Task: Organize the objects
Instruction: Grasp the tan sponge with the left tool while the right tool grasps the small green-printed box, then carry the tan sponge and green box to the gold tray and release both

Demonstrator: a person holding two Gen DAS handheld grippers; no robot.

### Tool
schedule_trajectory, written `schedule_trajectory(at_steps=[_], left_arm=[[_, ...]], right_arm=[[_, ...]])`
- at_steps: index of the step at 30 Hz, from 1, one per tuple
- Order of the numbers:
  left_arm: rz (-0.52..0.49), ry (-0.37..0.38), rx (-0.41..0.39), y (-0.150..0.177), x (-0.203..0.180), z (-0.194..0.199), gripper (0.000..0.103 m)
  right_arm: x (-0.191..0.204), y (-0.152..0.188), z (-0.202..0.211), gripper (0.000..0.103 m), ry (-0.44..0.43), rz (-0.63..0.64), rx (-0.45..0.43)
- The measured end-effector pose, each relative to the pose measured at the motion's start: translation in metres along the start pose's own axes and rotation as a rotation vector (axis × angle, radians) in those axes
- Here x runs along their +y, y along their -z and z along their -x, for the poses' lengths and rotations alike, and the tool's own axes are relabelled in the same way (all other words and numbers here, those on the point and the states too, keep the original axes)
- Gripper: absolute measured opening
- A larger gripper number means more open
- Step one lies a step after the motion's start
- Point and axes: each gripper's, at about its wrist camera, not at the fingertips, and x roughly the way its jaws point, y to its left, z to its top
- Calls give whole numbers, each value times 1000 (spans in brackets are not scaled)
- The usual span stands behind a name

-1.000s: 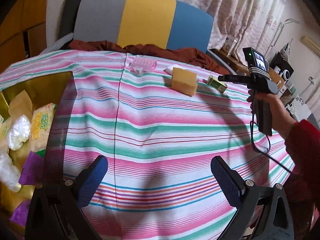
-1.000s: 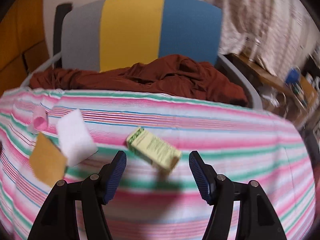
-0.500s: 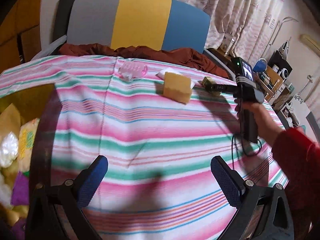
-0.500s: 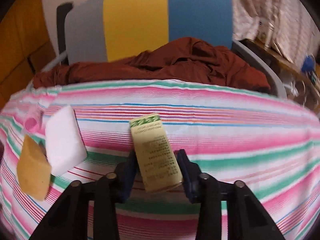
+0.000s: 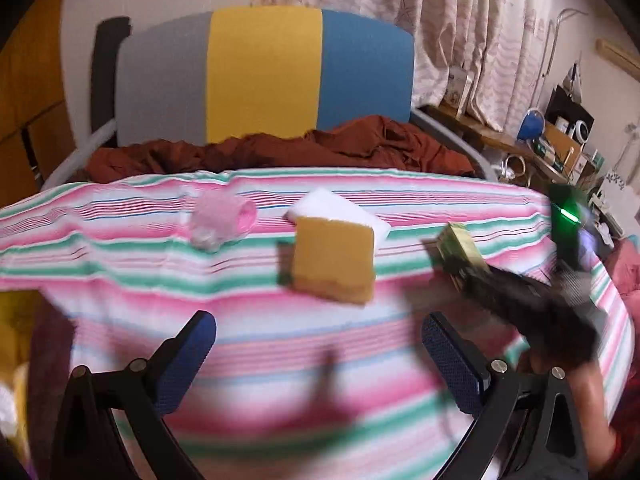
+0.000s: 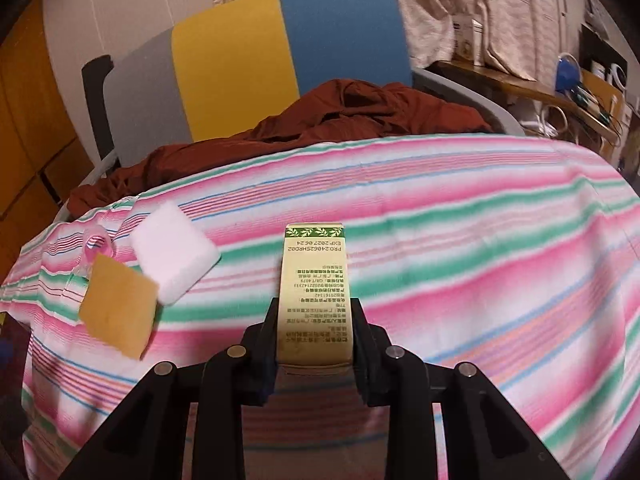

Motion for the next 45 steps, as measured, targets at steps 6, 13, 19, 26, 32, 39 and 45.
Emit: schedule_trajectory(at_steps=[6,13,19,26,32,39,45], left_arm=[[-69,-29,-19,-18,-14,-49,102],[-74,-3,0,-15,-8,-69,68],[-147,-30,-86,-2,-19,-48,60],[-169,-76,-193,26,-12,-6,60],[-176,-85,-219,55,3,23,60],[-123,-84,-211,71,19,39,60],[-163,-73,-255,89,14,61,60]], right_arm=[[8,1,3,30,57,41,-30],[9,2,3,30,75,53,-42],[5,3,9,30,84,33,-78],[14,5,21,30,119,65,-135],[25,12,43,30,44,61,-151],[58,43,73,30,-34,62,-148],[75,69,91,30,-75,8,-134]])
